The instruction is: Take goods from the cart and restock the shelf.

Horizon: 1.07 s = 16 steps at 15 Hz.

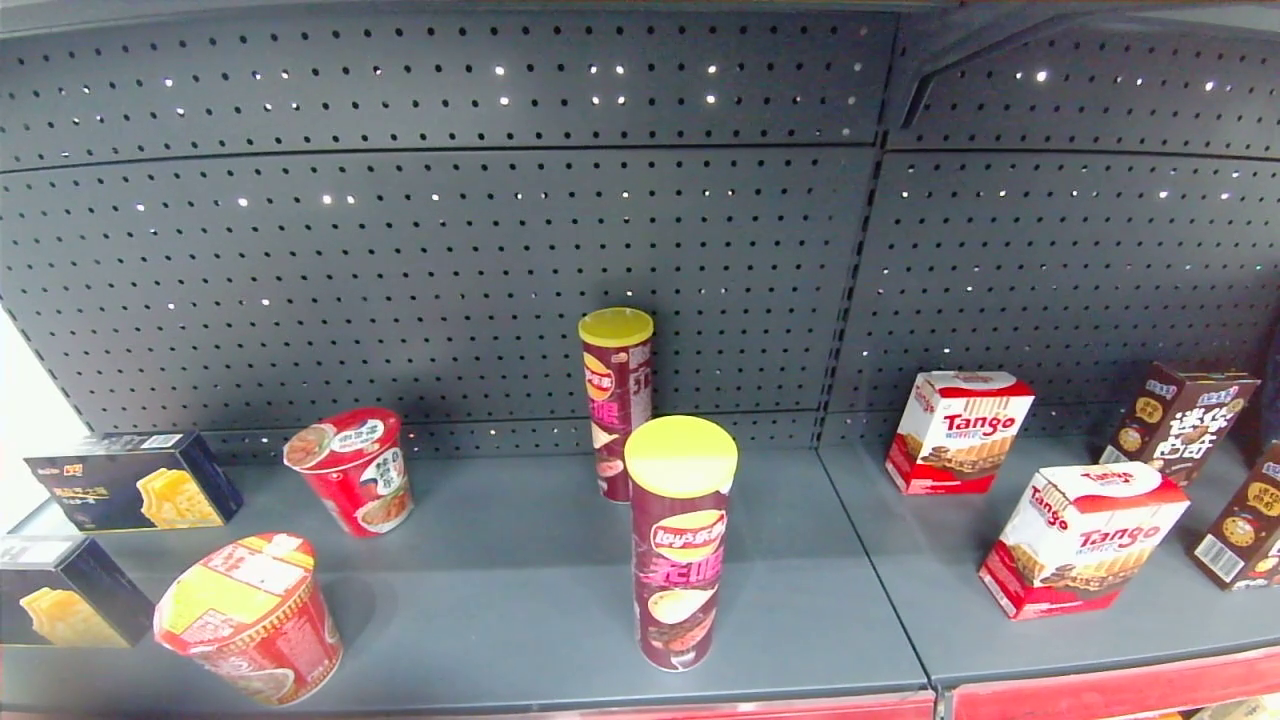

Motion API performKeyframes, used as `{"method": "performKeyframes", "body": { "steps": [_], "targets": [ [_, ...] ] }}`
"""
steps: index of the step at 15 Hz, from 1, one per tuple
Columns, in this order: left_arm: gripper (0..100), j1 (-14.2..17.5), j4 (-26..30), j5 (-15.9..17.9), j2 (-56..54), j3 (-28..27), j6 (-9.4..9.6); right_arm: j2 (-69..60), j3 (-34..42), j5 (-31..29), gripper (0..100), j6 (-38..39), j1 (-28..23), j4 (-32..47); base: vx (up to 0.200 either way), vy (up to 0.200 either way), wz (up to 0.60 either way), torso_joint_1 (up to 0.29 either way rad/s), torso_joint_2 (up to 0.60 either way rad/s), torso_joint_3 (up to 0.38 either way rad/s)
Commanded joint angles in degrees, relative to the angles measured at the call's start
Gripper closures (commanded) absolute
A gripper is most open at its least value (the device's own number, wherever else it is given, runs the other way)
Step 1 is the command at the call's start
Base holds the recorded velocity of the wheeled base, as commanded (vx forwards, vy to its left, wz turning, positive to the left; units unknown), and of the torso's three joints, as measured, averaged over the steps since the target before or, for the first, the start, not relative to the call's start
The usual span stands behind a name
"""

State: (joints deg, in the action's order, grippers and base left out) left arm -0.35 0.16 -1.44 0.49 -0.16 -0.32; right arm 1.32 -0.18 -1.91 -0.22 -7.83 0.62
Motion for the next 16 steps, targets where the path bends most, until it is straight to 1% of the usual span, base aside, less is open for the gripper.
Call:
{"method": "performKeyframes", "body": {
  "steps": [1, 2, 4, 16],
  "targets": [
    [0, 0.0, 0.02, -0.14, -0.05, -0.02, -0.3, 0.09, 0.01, -0.02, 0, -0.04, 0.0, -0.01, 0.0, 0.0, 0.0, 0.0, 0.0, 0.0],
    [0, 0.0, 0.02, -0.14, -0.05, -0.02, -0.74, 0.09, 0.01, -0.02, 0, -0.04, 0.0, -0.01, 0.0, 0.0, 0.0, 0.0, 0.0, 0.0],
    [0, 0.0, 0.02, -0.23, -0.05, -0.02, -0.91, 0.09, 0.01, -0.02, 0, -0.04, 0.0, -0.01, 0.0, 0.0, 0.0, 0.0, 0.0, 0.0],
    [0, 0.0, 0.02, -0.23, -0.05, -0.02, -0.91, 0.09, 0.01, 0.6, 0, -0.31, 0.0, -0.01, 0.0, 0.0, 0.0, 0.0, 0.0, 0.0]
  ]
}}
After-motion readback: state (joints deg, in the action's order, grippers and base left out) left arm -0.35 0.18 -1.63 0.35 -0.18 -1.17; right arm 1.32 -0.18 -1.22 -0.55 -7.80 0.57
